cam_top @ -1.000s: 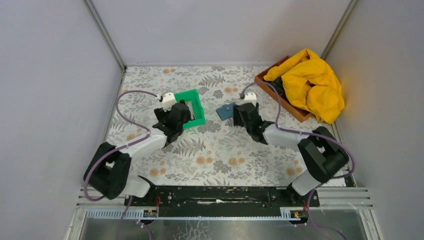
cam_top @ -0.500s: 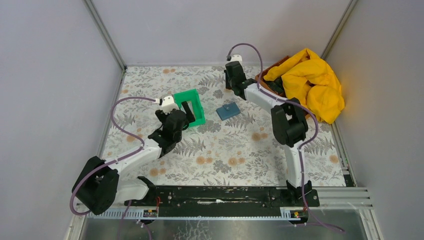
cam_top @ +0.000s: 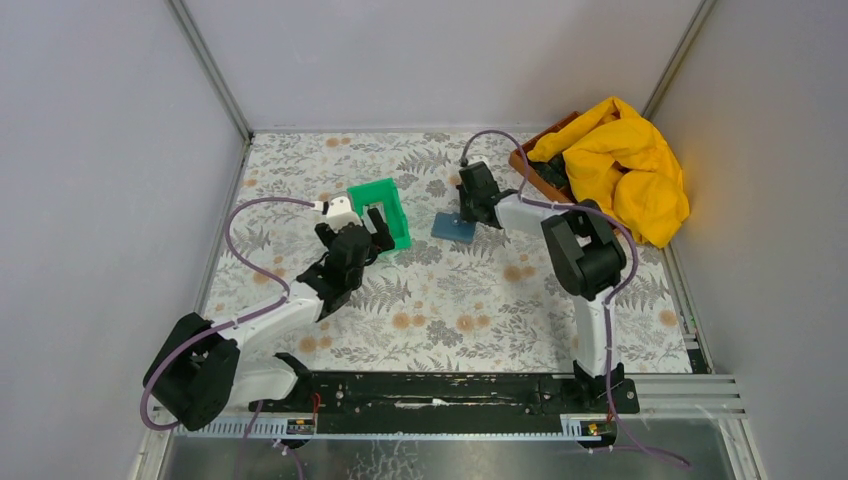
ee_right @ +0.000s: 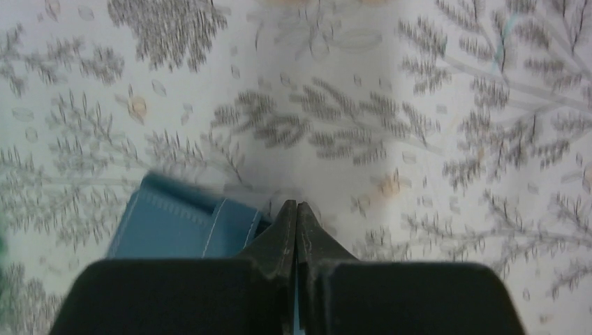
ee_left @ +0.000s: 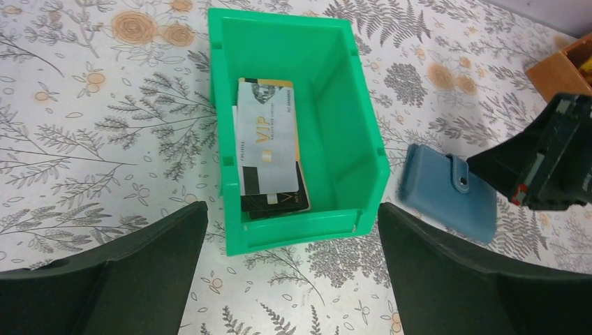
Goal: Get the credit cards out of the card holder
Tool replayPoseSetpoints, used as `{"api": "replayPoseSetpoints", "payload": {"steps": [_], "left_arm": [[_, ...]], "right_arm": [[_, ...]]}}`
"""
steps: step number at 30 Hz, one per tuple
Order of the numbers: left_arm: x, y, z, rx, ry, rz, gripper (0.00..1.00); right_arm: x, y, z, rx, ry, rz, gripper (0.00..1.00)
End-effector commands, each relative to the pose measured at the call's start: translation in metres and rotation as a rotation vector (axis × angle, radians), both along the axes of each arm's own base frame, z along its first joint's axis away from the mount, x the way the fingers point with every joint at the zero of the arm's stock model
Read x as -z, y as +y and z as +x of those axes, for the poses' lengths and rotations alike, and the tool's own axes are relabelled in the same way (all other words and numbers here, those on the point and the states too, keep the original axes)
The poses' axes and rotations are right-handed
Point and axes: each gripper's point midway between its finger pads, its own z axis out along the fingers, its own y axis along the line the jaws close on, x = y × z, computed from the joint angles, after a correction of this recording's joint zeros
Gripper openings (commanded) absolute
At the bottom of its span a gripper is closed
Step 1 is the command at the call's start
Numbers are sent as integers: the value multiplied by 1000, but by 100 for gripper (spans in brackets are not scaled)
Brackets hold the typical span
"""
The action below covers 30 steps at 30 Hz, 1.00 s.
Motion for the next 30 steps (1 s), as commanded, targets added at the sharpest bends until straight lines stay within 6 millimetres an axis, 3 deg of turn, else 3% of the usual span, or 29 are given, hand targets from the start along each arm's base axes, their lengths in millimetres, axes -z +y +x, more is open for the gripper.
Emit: {"api": "replayPoseSetpoints", "payload": {"steps": [1,6,9,12,14,17,19,21,23,27,30], "left_arm": [[-18,-18,5,50,-56,-69,100],[-22,-28,2,79,-49,-84,100],[-23,-32,0,92,-49,-92,100],[-20,-39,1,115,-37,-91,99],[-20,-47,1,144,-30,-92,93],[-18,-67,-1,219,-21,-82,53],[-17,-83,-4,283,-24,-79,36],[-15,-99,-7,344,-16,-79,27],[-12,-107,-7,372,-10,-90,29],[-17,-108,-10,391,-41,-102,67],[-25,-102,-11,385,-73,-98,83]], "right_arm": [[1,-4,-49,-29,80,50,0],[7,-2,-105,-80,100,51,0],[5,-4,-125,-82,94,65,0],[-13,-12,-124,-51,39,70,3],[-31,-17,-121,-34,-14,65,15],[-55,-20,-115,-34,-76,68,39],[-63,-21,-112,-30,-100,62,46],[-66,-21,-107,-28,-118,55,48],[-66,-16,-99,-30,-132,56,48],[-68,1,-71,-33,-137,44,44],[-71,14,-44,-35,-160,9,43]]}}
